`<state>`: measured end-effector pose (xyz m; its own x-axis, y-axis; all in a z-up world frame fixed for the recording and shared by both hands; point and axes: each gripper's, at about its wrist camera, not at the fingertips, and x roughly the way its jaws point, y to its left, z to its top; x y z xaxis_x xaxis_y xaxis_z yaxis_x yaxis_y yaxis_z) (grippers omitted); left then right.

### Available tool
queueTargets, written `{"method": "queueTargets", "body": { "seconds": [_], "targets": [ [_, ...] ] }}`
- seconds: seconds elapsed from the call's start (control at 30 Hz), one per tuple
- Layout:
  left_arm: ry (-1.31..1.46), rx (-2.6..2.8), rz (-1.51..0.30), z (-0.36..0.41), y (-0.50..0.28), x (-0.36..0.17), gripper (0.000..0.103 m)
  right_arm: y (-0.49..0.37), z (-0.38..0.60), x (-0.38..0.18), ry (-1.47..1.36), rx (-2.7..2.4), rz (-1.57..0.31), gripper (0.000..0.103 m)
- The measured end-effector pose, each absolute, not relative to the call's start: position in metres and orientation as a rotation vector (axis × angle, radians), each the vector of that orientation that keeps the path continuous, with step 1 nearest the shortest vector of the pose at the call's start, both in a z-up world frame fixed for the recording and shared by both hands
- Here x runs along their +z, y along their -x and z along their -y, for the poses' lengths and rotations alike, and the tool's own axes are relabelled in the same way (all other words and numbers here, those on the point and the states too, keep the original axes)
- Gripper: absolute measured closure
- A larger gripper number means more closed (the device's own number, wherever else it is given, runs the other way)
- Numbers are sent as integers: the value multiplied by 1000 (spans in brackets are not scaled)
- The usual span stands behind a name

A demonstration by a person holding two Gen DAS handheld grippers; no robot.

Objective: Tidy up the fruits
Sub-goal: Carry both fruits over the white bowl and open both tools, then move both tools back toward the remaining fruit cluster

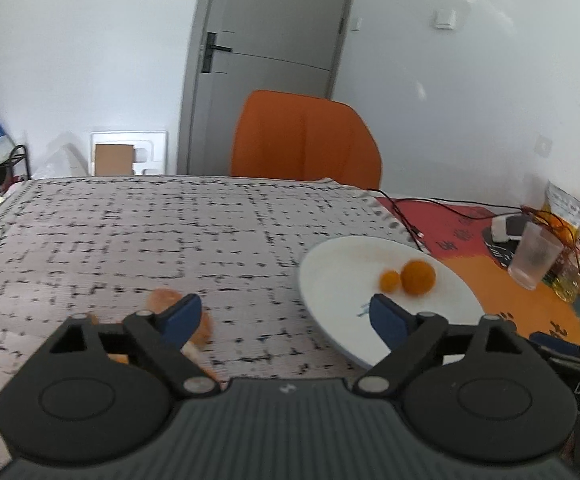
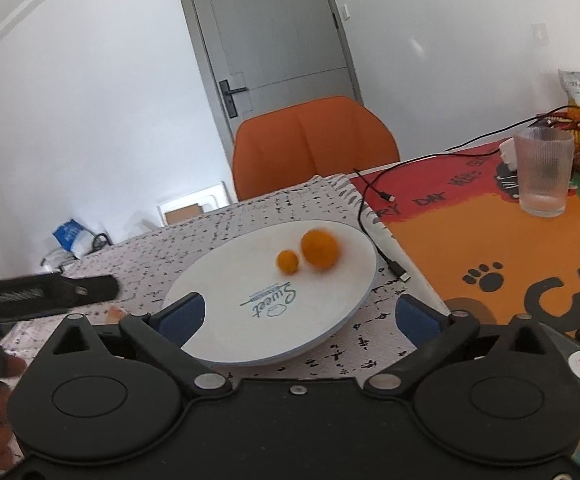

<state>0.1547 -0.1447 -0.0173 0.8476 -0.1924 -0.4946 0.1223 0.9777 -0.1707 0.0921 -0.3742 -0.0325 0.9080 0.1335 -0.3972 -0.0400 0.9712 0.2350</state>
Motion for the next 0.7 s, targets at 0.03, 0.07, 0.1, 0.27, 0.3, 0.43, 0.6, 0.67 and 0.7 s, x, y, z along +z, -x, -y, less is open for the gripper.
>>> {"method": "queueTargets", "body": {
  "seconds": [0.03, 0.07, 0.1, 0.27, 0.3, 0.43, 0.6, 0.67, 0.7],
  "targets": [
    [134, -157, -539, 141, -154, -16, 10, -92, 373, -32, -219, 82, -424, 0],
    [127, -141, -545, 138, -153, -15, 9, -92, 372, -32, -215, 76, -422, 0],
    [117, -128, -551, 136, -152, -14, 8, -91, 371, -31, -213, 73, -416, 0],
    [108, -82, -561, 117, -142, -11, 5, -88, 364, -29, -189, 74, -398, 0],
    [106, -73, -563, 114, -140, -11, 5, -88, 362, -29, -185, 76, -402, 0],
    [91, -41, -571, 103, -131, -10, 4, -87, 355, -27, -185, 119, -414, 0],
    [100, -23, -575, 85, -119, -11, 2, -86, 342, -27, -178, 172, -442, 0],
    [95, -17, -572, 79, -114, -11, 0, -85, 336, -26, -172, 187, -454, 0],
    [93, -13, -570, 76, -111, -12, 0, -85, 334, -26, -172, 191, -456, 0]
  ]
}}
